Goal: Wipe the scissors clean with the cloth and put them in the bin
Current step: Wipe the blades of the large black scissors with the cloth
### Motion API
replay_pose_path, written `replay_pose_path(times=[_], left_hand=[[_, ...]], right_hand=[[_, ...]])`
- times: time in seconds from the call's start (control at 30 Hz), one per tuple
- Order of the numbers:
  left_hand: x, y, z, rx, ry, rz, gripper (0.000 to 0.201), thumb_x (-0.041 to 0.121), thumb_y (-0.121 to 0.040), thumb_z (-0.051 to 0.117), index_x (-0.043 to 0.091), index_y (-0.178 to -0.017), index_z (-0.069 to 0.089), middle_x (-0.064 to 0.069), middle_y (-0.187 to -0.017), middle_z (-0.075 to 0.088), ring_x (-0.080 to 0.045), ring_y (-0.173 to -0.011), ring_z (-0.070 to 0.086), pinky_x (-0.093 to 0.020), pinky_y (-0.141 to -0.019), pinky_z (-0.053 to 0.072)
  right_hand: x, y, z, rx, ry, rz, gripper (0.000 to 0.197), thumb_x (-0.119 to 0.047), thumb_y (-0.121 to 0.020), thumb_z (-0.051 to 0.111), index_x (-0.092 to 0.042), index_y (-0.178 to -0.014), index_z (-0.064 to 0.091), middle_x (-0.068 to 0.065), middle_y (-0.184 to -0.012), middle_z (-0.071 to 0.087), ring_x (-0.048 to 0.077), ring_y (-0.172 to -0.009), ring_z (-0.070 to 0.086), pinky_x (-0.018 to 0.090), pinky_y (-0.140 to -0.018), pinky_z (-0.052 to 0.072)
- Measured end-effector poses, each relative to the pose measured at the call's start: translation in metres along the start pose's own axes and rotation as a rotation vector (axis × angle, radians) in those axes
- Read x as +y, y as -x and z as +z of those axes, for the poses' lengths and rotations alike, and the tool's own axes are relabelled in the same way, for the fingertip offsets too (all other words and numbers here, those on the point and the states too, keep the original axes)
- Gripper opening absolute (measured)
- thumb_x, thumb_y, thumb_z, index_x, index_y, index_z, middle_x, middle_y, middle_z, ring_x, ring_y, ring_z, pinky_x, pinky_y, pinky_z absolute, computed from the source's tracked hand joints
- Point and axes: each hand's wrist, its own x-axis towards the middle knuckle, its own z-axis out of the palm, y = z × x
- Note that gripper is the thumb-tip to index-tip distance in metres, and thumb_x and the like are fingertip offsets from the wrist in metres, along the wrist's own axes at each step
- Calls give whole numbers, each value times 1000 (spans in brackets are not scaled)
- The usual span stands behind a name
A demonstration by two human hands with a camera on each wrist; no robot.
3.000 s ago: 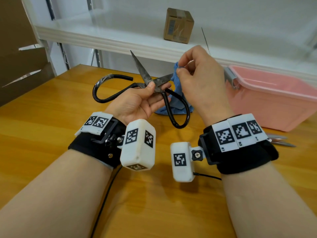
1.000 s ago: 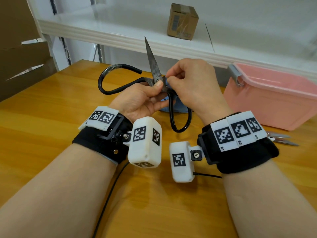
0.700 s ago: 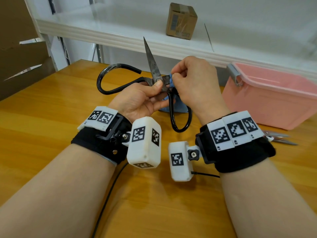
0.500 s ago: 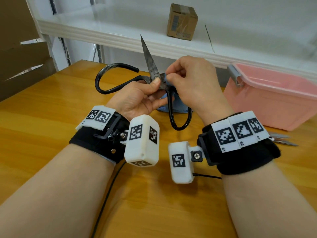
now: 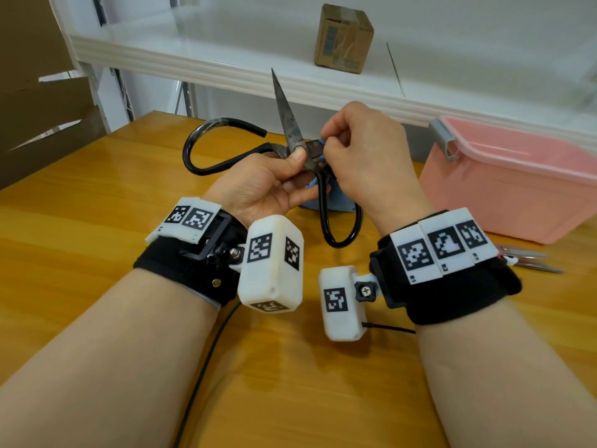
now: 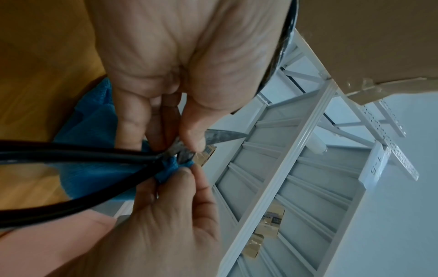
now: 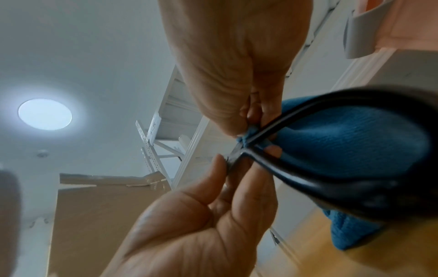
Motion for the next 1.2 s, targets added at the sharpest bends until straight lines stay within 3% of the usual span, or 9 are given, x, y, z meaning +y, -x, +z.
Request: replay_pose_path(times=[0.07,0.17,0.37,0.47,0.63,0.73,0.93,1.1,1.2], left_hand=[[2,-1,-2,0,45,-13,18,5,-96,50,-5,-104,62,-21,-119,65,-31,-116,63,-49,-91,53],[3,-2,-4,-34,132,-3,22,4,-88,55,-5,-107,61,-22,-118,64,-34,-118,61,-49,-87,55],[4,-3,-7,-100,201,8,24,5,-83,55,-6,-79,75,-21,-100,70,-34,-99,70,-50,-88,54],[3,-3,-8,-108,183,3,24,6,-83,55,-5,-79,76,-22,-102,70,-33,-103,69,-50,-90,52],[3,0,-5,-77,203,12,22,5,-82,56,-6,-76,75,-21,-93,70,-33,-93,71,-50,-86,54],[6,1,-4,-26,243,38,14,4,-79,58,-3,-90,64,-21,-88,67,-33,-86,71,-50,-78,58],[6,1,-5,6,247,66,18,3,-78,59,0,-96,58,-20,-88,67,-28,-81,71,-50,-78,59],[6,0,-6,4,251,68,14,4,-77,59,0,-91,58,-21,-85,68,-29,-79,72,-49,-77,59],[6,0,-6,1,260,68,12,4,-77,59,0,-88,58,-21,-82,68,-29,-77,72,-49,-76,59]], right_hand=[[0,-2,-4,2,-47,-11,13,-14,-93,58,-22,-99,67,-9,-92,64,7,-88,60,23,-77,51],[0,-3,-11,-9,-178,-9,14,-19,-91,67,-26,-103,64,-12,-86,64,1,-78,61,13,-66,50],[-2,-4,-17,-35,-170,-55,18,-22,-84,75,-28,-100,68,-12,-86,65,3,-80,62,27,-78,55],[-2,-4,-16,-8,-90,-67,9,-25,-88,71,-27,-96,72,-13,-81,63,2,-75,59,20,-72,50],[-1,-5,-17,21,-130,-64,7,-22,-89,67,-28,-89,70,-10,-86,66,5,-79,61,26,-75,53],[2,-7,-25,66,-293,3,12,-19,-88,68,-30,-84,68,-10,-84,66,9,-80,65,35,-74,59],[7,-8,-32,47,-513,128,21,-11,-95,62,-28,-84,61,-5,-90,68,14,-82,71,17,-58,54],[9,-9,-29,-3,-620,202,22,-6,-99,55,-26,-89,57,3,-96,67,17,-79,73,22,-64,57],[10,-10,-23,4,-548,193,25,-4,-93,57,-27,-85,58,5,-93,67,20,-85,71,37,-73,62]])
